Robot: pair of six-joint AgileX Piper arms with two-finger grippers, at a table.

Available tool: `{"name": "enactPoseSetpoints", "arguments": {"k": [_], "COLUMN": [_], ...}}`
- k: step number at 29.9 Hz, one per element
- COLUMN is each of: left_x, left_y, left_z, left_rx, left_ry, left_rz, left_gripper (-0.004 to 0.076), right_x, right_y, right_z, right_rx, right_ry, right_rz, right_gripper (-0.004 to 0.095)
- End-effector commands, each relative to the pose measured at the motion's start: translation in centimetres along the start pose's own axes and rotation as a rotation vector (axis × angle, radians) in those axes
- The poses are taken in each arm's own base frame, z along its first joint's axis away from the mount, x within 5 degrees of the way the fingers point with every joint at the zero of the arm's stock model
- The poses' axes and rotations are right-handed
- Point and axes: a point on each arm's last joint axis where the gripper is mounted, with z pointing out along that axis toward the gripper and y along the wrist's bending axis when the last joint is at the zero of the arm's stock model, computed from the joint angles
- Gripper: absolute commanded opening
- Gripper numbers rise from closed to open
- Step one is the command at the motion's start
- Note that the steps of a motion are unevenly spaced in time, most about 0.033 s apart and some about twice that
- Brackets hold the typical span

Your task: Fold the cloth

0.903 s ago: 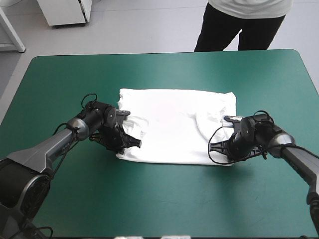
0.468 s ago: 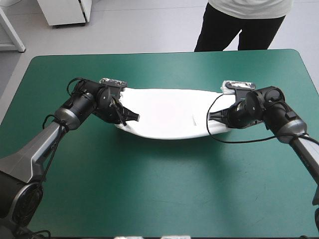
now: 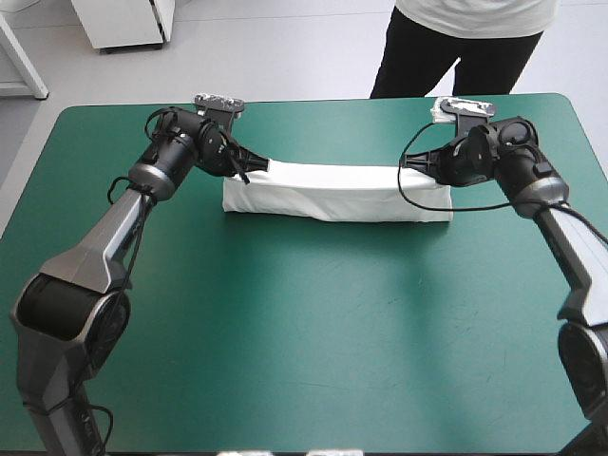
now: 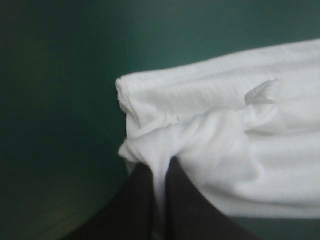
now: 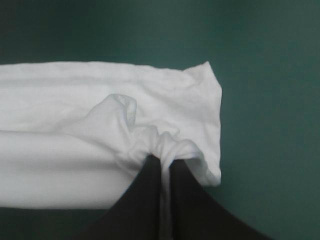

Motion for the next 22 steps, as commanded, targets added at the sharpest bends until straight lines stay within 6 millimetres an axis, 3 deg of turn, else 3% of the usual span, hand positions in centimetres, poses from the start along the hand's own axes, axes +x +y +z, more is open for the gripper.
{"name": "enactPoseSetpoints", "arguments": {"k": [1, 6, 10, 13, 17, 20, 22], "left_x": [-3.0, -4.3, -4.1, -3.7, -3.4, -3.2, -3.0], "left_y": [0.5, 0.1, -0.2, -0.2, -0.1, -0.4, -0.6], "left_z": [-1.6, 2.1, 5.1, 6.9, 8.5, 8.7, 8.5], "left_rx": [-0.008, -0.011, -0.008, -0.01, -0.006, 0.017, 0.04], "left_ry": [-0.151, -0.148, -0.116, -0.095, -0.084, -0.067, -0.039], "left_rz": [-0.019, -0.013, -0.015, -0.012, -0.025, 0.016, 0.028], "left_gripper": [-0.001, -0.001, -0.001, -0.001, -0.0006, 0.0093, 0.0232], "right_x": [-2.8, -4.3, -4.6, -4.3, -4.1, -4.1, -4.1], "right_y": [-0.5, -0.5, -0.6, -0.7, -0.7, -0.7, -0.7], "right_z": [-0.3, 3.7, 6.8, 8.4, 9.2, 9.1, 8.8], "right_rx": [-0.004, -0.005, 0.004, 0.013, 0.019, 0.018, 0.018], "right_ry": [-0.112, -0.081, -0.045, -0.005, 0.012, 0.011, 0.018], "right_rz": [0.005, 0.018, 0.024, 0.001, -0.044, -0.084, -0.09], "right_gripper": [-0.0017, -0.0017, -0.0017, -0.0017, 0.0004, 0.0155, 0.0323]}}
